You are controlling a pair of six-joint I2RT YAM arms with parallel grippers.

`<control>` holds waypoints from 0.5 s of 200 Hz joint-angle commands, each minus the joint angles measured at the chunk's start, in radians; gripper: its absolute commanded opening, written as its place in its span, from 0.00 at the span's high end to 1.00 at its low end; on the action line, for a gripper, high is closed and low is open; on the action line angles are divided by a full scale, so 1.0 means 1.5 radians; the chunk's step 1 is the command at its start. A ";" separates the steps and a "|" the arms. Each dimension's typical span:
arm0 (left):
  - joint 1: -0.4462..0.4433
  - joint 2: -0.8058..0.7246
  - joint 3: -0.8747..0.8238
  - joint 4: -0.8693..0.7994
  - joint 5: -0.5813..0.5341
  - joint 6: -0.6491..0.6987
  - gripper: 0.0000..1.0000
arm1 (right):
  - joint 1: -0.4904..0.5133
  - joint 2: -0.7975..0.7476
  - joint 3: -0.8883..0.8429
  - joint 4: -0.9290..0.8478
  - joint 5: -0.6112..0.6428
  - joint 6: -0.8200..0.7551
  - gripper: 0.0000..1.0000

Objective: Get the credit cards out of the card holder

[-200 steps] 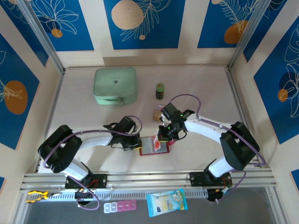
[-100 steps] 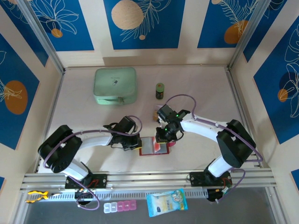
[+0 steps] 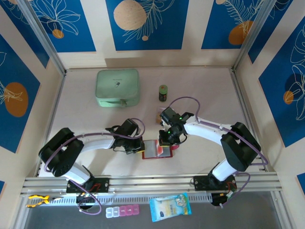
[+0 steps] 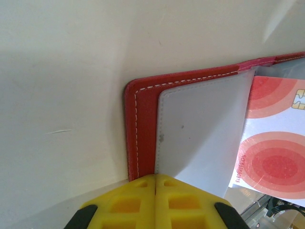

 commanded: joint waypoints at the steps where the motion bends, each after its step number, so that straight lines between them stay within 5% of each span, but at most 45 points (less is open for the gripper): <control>1: 0.005 0.007 0.006 -0.021 -0.007 0.015 0.94 | 0.005 -0.023 0.001 -0.012 0.009 0.011 0.96; 59: 0.005 0.000 0.018 -0.029 -0.006 0.023 0.91 | -0.027 -0.084 0.015 -0.043 0.002 -0.035 0.98; 100: 0.006 -0.004 0.043 -0.056 -0.007 0.037 0.88 | -0.066 -0.096 0.057 -0.101 -0.009 -0.236 0.99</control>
